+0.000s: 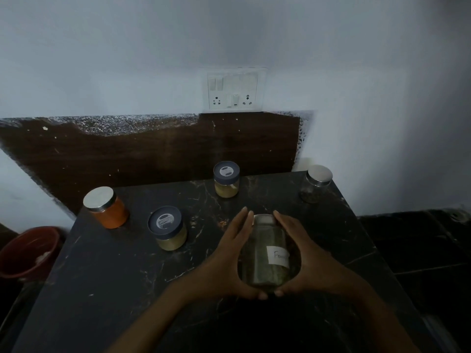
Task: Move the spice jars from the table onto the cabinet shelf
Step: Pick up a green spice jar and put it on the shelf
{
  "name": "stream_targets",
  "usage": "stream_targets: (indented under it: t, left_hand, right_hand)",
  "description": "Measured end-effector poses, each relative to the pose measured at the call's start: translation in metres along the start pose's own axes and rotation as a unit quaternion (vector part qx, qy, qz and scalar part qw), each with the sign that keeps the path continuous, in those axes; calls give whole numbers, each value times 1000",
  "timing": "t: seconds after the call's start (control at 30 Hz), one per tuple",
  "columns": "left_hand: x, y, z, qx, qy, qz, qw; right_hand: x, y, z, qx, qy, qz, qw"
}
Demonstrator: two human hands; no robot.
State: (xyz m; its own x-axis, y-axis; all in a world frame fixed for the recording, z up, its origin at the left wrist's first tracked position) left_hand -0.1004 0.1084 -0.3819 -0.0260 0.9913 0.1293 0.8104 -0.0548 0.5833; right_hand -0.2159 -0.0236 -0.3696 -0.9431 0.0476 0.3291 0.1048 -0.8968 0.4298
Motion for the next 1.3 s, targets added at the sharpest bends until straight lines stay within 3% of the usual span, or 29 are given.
stream_targets:
  t: [0.13, 0.3, 0.43, 0.6, 0.97, 1.3]
  left_hand:
    - [-5, 5, -2, -36, 9, -27, 999]
    - [1, 8, 0, 40, 0, -58, 998]
    - [2, 6, 0, 37, 6, -38, 999]
    - [1, 8, -2, -51, 14, -29, 998]
    - [3, 29, -11, 34, 4, -54, 998]
    - [-4, 55, -33, 7, -28, -82, 996]
  right_hand:
    - [-2, -2, 4, 13, 5, -7, 1000]
    - [2, 7, 2, 7, 18, 13, 1000]
    - [1, 9, 5, 33, 18, 3, 999]
    - [-3, 7, 12, 69, 25, -14, 997]
    - [2, 19, 26, 99, 35, 0, 995]
    - [4, 50, 57, 190, 66, -38, 979]
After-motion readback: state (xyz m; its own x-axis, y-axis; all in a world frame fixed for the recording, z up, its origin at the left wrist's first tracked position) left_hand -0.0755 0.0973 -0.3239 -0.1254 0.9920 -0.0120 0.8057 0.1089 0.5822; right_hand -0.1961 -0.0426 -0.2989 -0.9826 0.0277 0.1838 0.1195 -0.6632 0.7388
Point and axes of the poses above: each hand's wrist, its own x-axis away from the middle knuckle, its own y-axis out of the back of the hand, z = x × y, the point moved 4 cm from there along -x, towards the middle knuckle, and after that the axes turned 10 degrees about z, right-handed, at the moved point
